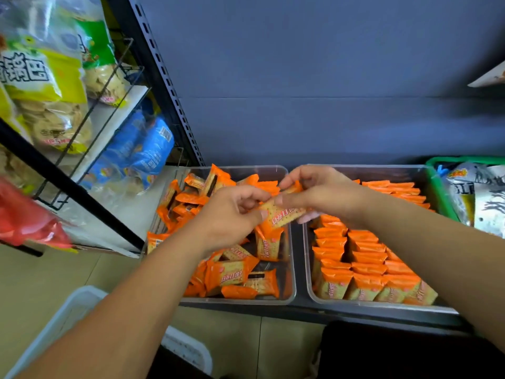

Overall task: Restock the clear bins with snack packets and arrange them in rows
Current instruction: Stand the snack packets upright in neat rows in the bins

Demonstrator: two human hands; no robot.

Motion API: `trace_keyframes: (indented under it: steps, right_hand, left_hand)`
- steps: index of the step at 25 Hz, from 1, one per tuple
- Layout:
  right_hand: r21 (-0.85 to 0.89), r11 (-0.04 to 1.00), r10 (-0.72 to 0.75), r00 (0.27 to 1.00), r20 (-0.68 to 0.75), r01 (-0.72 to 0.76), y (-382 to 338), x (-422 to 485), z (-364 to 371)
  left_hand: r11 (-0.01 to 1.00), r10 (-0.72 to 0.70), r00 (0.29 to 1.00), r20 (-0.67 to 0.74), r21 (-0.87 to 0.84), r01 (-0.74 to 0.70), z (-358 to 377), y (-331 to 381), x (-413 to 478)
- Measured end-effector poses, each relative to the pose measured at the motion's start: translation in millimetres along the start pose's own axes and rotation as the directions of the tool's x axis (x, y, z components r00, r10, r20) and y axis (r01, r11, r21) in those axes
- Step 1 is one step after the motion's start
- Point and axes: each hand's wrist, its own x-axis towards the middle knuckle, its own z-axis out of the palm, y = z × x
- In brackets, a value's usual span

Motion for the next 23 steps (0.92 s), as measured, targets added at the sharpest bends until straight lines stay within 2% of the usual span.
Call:
trace_keyframes:
  steps: [1, 3, 5, 6, 8, 9, 12, 14, 16, 18, 23]
  right_hand:
    - [-0.190, 0.981, -0.051, 0.999, -0.016, 0.047, 0, 0, 0]
    - [-0.436, 0.894, -0.106, 0.994, 0.020, 0.104, -3, 1, 1]
    - [-0.572, 0.813, -0.100, 0.994, 0.039, 0.104, -6, 3, 1]
    - [-0.595, 0.800, -0.085, 0.996, 0.015, 0.077, -7, 3, 0]
    - [-0.535, 0.845, -0.056, 0.996, -0.076, 0.007, -1, 2, 0]
    - [-0.481, 0.877, -0.041, 0.993, -0.112, -0.018, 4, 1, 0]
    - [-0.318, 0.947, 0.000, 0.986, -0.167, -0.054, 15, 1, 5]
    - [-0.204, 0.976, 0.038, 0.983, -0.179, -0.075, 16, 2, 7]
    - [-0.132, 0.988, 0.059, 0.981, -0.182, -0.084, 16, 6, 10]
    - [-0.110, 0.990, 0.065, 0.984, -0.165, -0.084, 17, 9, 14]
    - [-0.069, 0.995, 0.069, 0.990, -0.121, -0.078, 12, 8, 15]
  left_hand:
    - [0.999, 0.041, 0.999, 0.033, 0.019, -0.041, -1, 1, 4]
    - [0.996, 0.091, 0.993, 0.071, 0.008, -0.092, -1, -1, 11]
    - [0.993, 0.096, 0.991, 0.089, 0.058, -0.101, 5, -14, 18]
    - [0.987, 0.067, 0.991, 0.117, 0.141, -0.083, 10, -23, 22]
    - [0.924, -0.066, 0.968, 0.242, 0.381, -0.033, 20, -45, 27]
    - [0.870, -0.148, 0.934, 0.325, 0.491, -0.033, 26, -54, 28]
    - [0.740, -0.279, 0.810, 0.515, 0.653, -0.160, 45, -74, 28]
    - [0.700, -0.321, 0.764, 0.560, 0.684, -0.208, 53, -77, 28]
    - [0.735, -0.344, 0.747, 0.568, 0.658, -0.163, 55, -81, 33]
    - [0.761, -0.354, 0.744, 0.566, 0.637, -0.122, 55, -84, 35]
    - [0.737, -0.311, 0.755, 0.577, 0.648, -0.192, 50, -81, 35]
